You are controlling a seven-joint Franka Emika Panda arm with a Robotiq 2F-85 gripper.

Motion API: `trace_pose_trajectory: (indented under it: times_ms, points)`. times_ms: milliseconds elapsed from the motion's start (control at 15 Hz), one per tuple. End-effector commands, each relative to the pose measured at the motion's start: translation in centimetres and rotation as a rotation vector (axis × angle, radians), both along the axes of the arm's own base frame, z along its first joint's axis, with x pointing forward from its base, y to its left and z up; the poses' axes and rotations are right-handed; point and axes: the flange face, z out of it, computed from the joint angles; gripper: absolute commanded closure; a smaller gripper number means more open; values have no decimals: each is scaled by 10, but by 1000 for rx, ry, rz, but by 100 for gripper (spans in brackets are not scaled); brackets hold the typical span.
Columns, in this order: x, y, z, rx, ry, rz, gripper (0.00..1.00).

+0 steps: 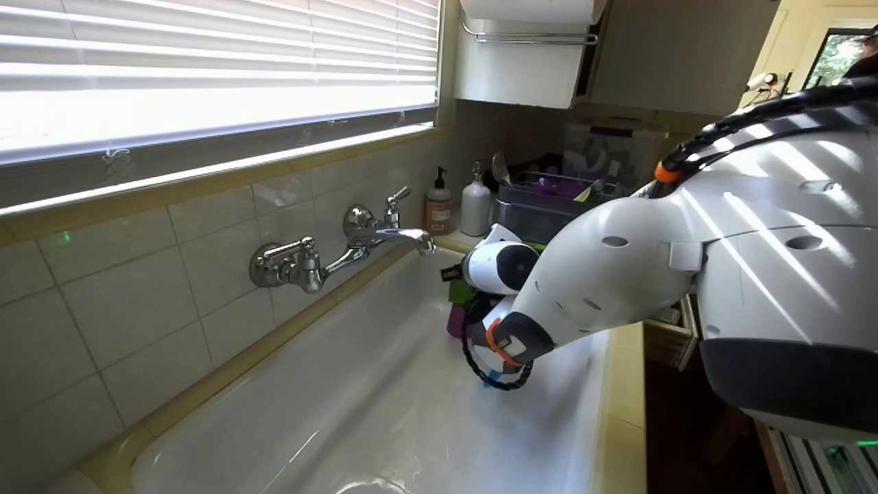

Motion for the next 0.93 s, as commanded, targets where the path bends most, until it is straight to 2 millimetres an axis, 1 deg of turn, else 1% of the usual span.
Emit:
trace_pose_trajectory:
  times_ms: [0, 467, 867]
  points:
    - [2, 7, -8, -45, -39, 15, 56]
    - [1, 11, -22, -77, -32, 34, 56]
    - [3, 17, -25, -96, -35, 65, 56]
